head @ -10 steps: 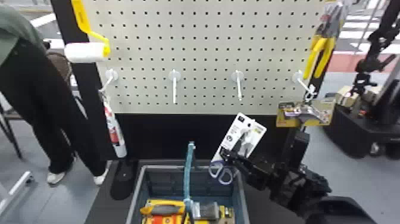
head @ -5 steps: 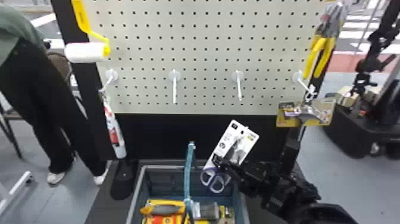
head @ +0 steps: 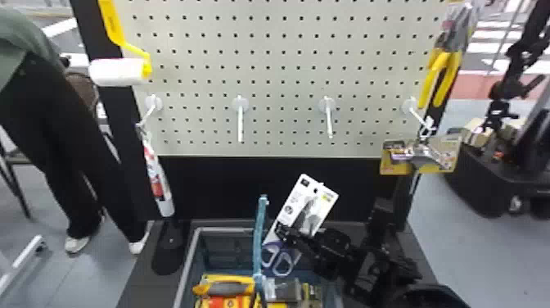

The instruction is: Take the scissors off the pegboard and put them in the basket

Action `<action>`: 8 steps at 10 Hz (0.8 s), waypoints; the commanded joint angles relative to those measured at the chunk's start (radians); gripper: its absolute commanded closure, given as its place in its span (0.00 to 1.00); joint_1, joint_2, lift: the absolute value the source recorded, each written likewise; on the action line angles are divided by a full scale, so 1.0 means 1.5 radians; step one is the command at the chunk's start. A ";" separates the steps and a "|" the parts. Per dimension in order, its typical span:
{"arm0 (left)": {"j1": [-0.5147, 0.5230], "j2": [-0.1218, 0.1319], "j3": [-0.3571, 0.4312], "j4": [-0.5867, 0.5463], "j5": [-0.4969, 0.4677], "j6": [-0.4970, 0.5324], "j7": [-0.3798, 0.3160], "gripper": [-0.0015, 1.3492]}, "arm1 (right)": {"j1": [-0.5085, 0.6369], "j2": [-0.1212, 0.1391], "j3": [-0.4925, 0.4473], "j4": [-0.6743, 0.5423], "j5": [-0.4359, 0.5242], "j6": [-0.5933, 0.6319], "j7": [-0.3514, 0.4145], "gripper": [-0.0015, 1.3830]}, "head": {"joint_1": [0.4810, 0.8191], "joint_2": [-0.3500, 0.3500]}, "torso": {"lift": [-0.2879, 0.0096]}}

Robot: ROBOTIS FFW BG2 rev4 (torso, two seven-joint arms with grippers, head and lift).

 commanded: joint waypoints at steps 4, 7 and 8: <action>-0.001 0.000 0.000 0.000 0.000 0.000 0.000 0.27 | -0.003 -0.007 0.036 0.017 -0.020 0.002 0.001 0.86 | 0.20 0.50 | 0.63; -0.001 0.000 0.000 0.000 0.001 -0.001 0.000 0.27 | -0.001 -0.009 0.048 0.025 -0.026 0.003 0.006 0.86 | 0.20 0.50 | 0.63; 0.000 0.000 0.000 0.000 0.001 -0.001 0.000 0.27 | -0.001 -0.010 0.050 0.028 -0.030 0.003 0.006 0.86 | 0.20 0.50 | 0.63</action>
